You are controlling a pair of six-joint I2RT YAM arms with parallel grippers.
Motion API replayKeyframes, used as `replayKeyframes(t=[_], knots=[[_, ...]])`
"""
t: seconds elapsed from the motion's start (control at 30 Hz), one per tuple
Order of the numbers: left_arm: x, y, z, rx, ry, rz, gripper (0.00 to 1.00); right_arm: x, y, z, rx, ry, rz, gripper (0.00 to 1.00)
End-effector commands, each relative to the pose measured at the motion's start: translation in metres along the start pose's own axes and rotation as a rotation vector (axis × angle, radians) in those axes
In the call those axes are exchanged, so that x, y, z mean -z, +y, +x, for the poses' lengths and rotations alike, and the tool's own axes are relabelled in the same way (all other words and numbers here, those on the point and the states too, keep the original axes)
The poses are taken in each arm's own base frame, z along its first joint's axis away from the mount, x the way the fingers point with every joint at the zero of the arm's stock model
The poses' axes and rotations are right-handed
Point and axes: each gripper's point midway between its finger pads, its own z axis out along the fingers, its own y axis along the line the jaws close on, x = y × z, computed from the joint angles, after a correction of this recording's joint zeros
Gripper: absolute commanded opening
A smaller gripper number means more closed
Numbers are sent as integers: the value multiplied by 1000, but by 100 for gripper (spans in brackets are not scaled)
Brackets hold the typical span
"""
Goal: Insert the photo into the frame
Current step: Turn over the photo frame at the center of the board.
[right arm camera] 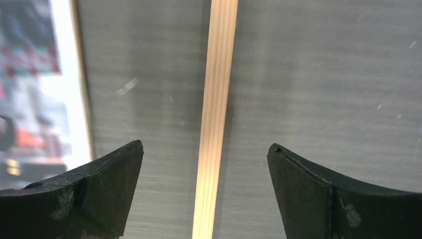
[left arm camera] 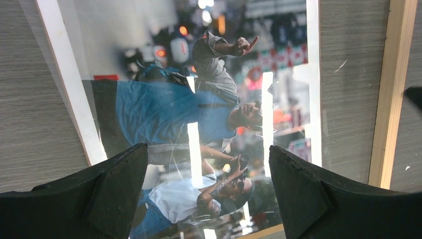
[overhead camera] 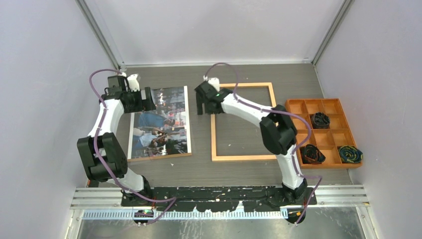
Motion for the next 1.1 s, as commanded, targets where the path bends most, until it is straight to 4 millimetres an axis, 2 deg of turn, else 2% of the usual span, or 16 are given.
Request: replayKeyframes(t=[0.0, 0.33, 0.47, 0.77, 0.83, 0.97, 1.07], knots=[[3, -8, 2, -1, 14, 47, 92, 7, -20, 4, 7, -26, 172, 99], [12, -12, 9, -20, 29, 56, 92, -15, -3, 43, -24, 24, 151, 83], [12, -13, 8, -14, 25, 59, 95, -25, 2, 60, -38, 36, 149, 77], [18, -17, 11, -25, 38, 74, 100, -35, 11, 77, -53, 49, 140, 60], [18, -17, 13, -27, 36, 70, 100, -37, 11, 81, -60, 53, 147, 54], [21, -21, 16, -45, 34, 88, 100, -40, 16, 90, -77, 69, 144, 34], [22, -23, 21, -58, 46, 92, 100, -35, 27, 87, -92, 69, 123, 19]])
